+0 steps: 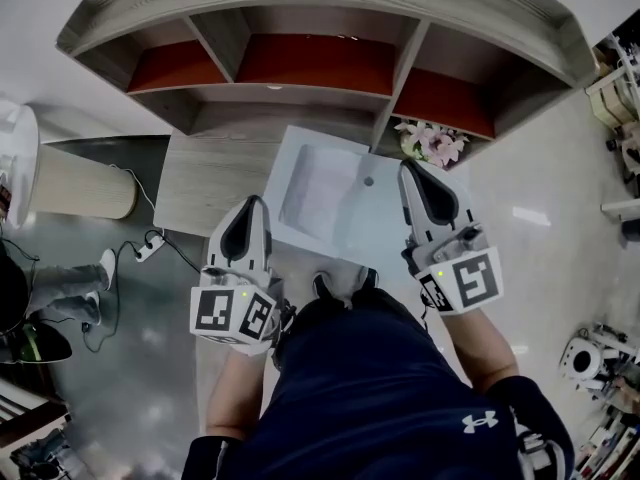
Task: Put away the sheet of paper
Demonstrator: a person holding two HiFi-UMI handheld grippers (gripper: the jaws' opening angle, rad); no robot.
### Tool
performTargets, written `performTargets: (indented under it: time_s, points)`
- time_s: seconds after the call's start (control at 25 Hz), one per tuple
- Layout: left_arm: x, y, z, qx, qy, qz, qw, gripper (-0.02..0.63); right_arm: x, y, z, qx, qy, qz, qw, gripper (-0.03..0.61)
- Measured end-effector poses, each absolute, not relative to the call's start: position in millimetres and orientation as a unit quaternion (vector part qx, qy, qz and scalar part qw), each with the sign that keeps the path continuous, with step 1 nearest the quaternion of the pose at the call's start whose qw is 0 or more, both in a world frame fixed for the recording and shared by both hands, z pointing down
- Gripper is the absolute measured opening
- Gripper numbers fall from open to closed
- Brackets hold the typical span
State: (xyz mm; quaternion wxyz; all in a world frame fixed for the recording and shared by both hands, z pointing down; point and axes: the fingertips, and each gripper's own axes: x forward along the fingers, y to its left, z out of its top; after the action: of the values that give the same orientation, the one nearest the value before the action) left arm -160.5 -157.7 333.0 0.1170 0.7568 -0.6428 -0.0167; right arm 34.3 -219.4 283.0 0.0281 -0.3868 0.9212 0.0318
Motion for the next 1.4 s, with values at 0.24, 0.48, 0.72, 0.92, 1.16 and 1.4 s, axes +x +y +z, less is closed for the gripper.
performTargets:
  time_s: [0.24,0.48,0.72,0.92,1.16,1.4]
  points:
    - [-155,-153,324,0.756,-0.645,-0.023,0.109,0.017,41,-216,280,-0.386,0.921,0.032,0.034,0.018]
    - [-153,-148,324,0.754,-0.648,-0.022,0.111,0.017,42,-212,279,-0.383,0.923,0.03,0.034,0.017]
    - [-152,-147,323,0.755,-0.646,-0.024,0.109,0.017,41,-210,278,-0.381,0.923,0.031,0.035,0.015]
    - [-153,-146,324,0.755,-0.646,-0.022,0.111,0.017,40,-210,278,-0.381,0.923,0.028,0.037,0.015]
    - [-153,-146,326,0.756,-0.644,-0.02,0.113,0.017,39,-210,279,-0.38,0.924,0.021,0.042,0.015]
    - [-154,-146,329,0.757,-0.644,-0.014,0.113,0.017,37,-211,282,-0.381,0.924,0.018,0.04,0.015]
